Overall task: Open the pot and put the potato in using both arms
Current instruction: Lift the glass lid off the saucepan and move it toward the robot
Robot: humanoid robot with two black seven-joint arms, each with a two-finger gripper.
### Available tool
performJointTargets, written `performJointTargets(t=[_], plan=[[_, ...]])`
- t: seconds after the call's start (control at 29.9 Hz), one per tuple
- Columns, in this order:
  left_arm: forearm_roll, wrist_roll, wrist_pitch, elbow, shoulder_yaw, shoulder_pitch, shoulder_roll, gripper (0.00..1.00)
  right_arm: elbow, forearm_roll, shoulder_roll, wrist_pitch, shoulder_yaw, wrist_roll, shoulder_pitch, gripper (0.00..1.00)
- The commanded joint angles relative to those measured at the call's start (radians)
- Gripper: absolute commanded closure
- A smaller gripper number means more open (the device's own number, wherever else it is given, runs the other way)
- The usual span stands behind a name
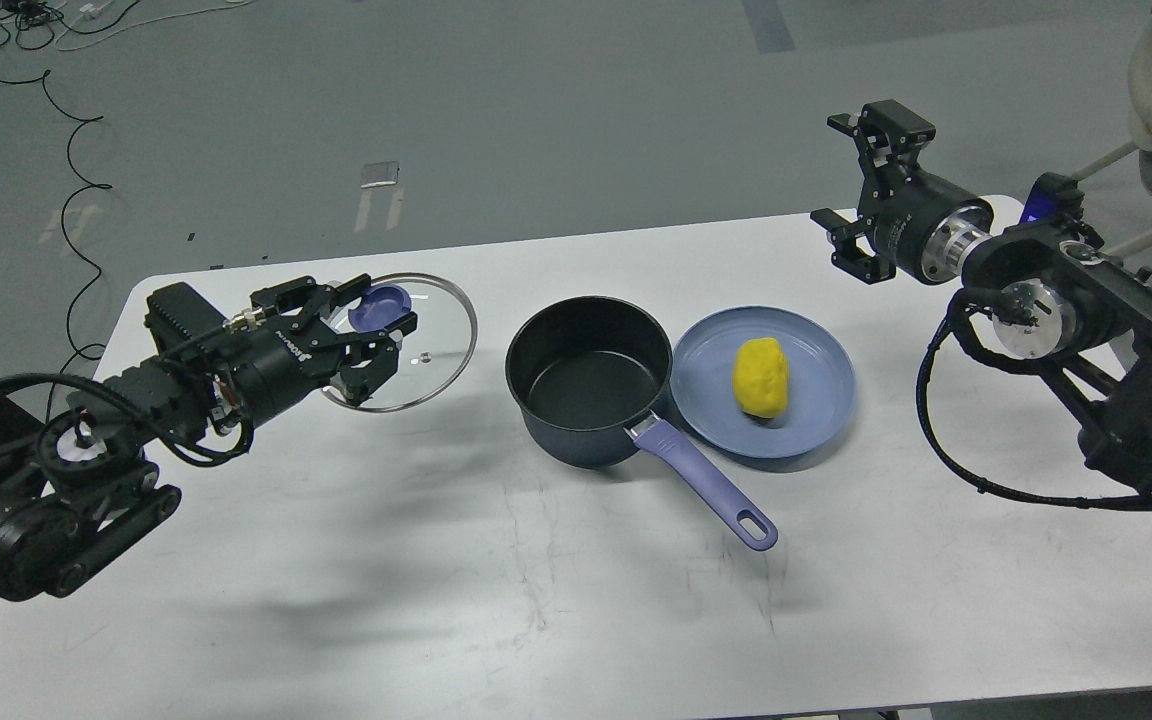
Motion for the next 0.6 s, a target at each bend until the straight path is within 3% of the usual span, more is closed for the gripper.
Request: performJointTargets(t=[0.0,0.57], plan=[[0.001,0.001,0.016,0.009,0.002,0.049,-0.003,0.39,0.000,0.000,0.000,0.000,-0.001,0.000,0.000,0.00],[-0.001,0.001,0.088,0.189,0.047,0.129,-0.109,0.35,0.001,0.001,-0.008,0.000,-0.002,0.000,0.002,0.00]])
